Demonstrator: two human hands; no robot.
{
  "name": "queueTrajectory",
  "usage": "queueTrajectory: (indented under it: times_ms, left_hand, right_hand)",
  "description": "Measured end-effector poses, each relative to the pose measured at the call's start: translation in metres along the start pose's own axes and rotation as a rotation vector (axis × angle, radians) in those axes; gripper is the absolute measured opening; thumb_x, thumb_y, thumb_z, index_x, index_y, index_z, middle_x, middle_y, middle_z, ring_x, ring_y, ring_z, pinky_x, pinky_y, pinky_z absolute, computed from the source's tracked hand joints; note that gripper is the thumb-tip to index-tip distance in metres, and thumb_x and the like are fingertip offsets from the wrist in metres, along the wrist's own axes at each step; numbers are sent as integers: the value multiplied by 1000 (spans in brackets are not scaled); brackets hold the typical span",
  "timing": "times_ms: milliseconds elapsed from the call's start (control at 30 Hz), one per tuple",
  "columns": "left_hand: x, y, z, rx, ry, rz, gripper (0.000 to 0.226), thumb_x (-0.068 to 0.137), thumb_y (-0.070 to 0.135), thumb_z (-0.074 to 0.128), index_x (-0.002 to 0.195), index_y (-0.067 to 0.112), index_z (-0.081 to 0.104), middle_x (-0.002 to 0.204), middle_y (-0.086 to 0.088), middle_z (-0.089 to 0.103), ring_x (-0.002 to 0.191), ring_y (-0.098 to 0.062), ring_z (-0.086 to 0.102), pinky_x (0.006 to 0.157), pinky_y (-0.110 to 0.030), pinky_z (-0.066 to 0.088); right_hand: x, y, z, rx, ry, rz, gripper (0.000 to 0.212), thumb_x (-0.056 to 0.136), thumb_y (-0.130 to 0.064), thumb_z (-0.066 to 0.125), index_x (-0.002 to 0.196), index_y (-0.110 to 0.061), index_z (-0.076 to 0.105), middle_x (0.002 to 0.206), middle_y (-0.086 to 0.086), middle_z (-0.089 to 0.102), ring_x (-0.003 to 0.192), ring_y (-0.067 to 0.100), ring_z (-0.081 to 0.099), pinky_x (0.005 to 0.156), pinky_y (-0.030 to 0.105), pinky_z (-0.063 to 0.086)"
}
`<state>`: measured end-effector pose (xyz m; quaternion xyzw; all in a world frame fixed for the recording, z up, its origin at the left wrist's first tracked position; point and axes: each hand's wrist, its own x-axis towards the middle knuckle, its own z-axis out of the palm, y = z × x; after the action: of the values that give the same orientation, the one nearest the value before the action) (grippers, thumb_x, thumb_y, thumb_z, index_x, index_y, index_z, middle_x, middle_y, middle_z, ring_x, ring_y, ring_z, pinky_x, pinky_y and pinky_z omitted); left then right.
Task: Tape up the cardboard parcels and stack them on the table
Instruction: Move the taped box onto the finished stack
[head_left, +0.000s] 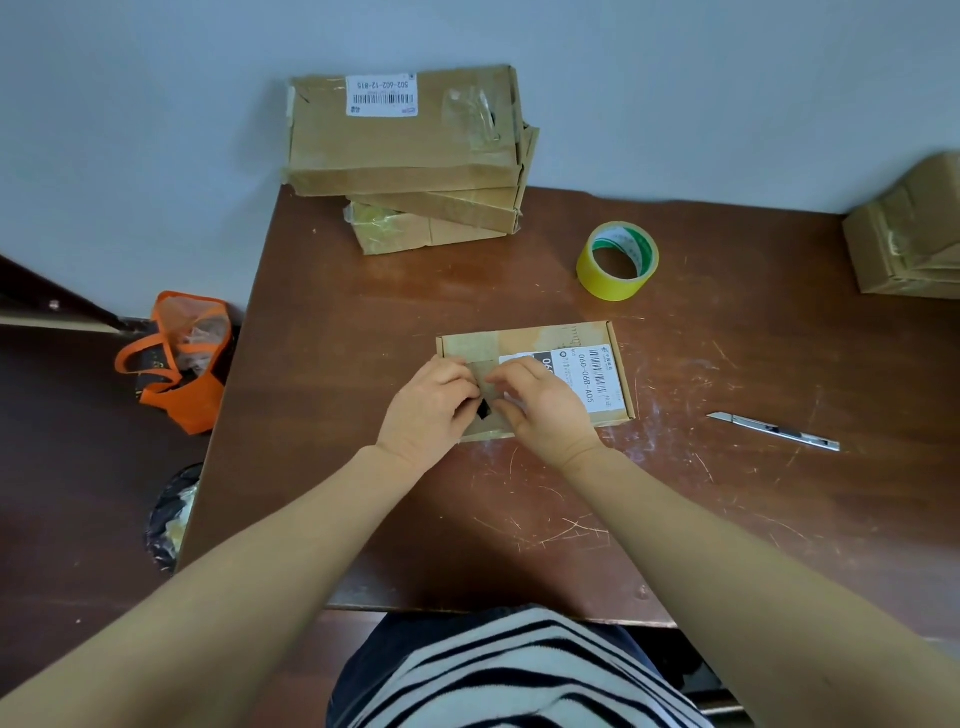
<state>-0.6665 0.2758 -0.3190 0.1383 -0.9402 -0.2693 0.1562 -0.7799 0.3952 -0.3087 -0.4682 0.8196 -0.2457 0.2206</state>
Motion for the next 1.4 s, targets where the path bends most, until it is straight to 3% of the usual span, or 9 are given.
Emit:
queueTrajectory:
  times_ms: [200, 467, 567, 633, 700, 800, 1000, 1233, 1400]
  left_hand:
    - [-3, -1, -2, -9, -49, -4, 13, 66, -9, 77, 74, 1, 75, 81, -12, 69, 94, -33, 67, 89, -50, 51]
    - [-7, 2, 1, 26, -45, 56, 13, 66, -8, 77, 74, 2, 75, 78, -10, 68, 86, -31, 66, 89, -41, 51]
    - [-14, 1, 2, 3, -23, -16, 19, 69, -1, 77, 88, -1, 72, 97, -12, 67, 99, -34, 62, 94, -41, 48]
    - [-17, -1, 3, 47, -132, -86, 52, 76, 22, 75, 119, -4, 61, 131, -16, 54, 128, -35, 45, 114, -37, 27]
    - [-20, -4, 6, 182, -323, -103, 90, 82, 55, 62, 146, 0, 30, 156, -11, 20, 147, -23, 9, 119, -31, -2]
    - [-22, -6, 14, 302, -376, -72, 91, 88, 65, 41, 151, 6, 11, 160, -7, -2, 143, -12, -16, 113, -23, -18]
    - [-24, -1, 14, 284, -351, -38, 68, 98, 47, 39, 150, 8, 20, 160, -4, 8, 147, -14, -1, 113, -20, -15]
    - [-27, 3, 11, 181, -310, -39, 58, 96, 34, 53, 144, 4, 38, 157, -7, 17, 147, -18, 8, 121, -31, 8]
    - [-22, 3, 8, 82, -281, -289, 107, 77, 54, 69, 152, 9, 6, 159, 1, -5, 138, -2, -17, 113, -22, 0]
  right_hand:
    - [-7, 2, 1, 6, 19, -46, 23, 93, -6, 54, 111, -5, 67, 120, 10, 57, 102, 26, 57, 83, 37, 49]
    - [-8, 5, 3, 13, -20, -54, 25, 94, -4, 52, 114, -2, 67, 127, 11, 52, 114, 23, 53, 94, 32, 45]
    - [-9, 4, 3, 27, -11, -45, 25, 95, -4, 52, 115, -1, 65, 126, 12, 52, 112, 24, 54, 96, 31, 44]
    - [-9, 4, 3, 46, -2, -40, 24, 94, -3, 52, 114, 0, 65, 125, 12, 53, 111, 25, 55, 95, 32, 44]
    - [-9, 4, 3, 54, 5, -43, 23, 94, -2, 52, 113, 1, 66, 124, 12, 54, 110, 25, 55, 95, 33, 45]
    - [-10, 4, 2, 63, 5, -42, 23, 94, -3, 51, 112, 0, 66, 124, 12, 54, 111, 24, 54, 94, 32, 45]
    - [-9, 5, 2, 62, -6, -42, 23, 95, -3, 50, 112, 0, 66, 124, 10, 53, 109, 23, 54, 93, 30, 44]
    - [-8, 8, 3, 50, -12, -49, 22, 93, -3, 52, 110, 0, 67, 124, 10, 53, 106, 24, 56, 90, 32, 46]
    - [-5, 7, -7, 102, 4, -56, 28, 84, 5, 52, 105, -5, 68, 123, 7, 56, 104, 25, 57, 85, 32, 47]
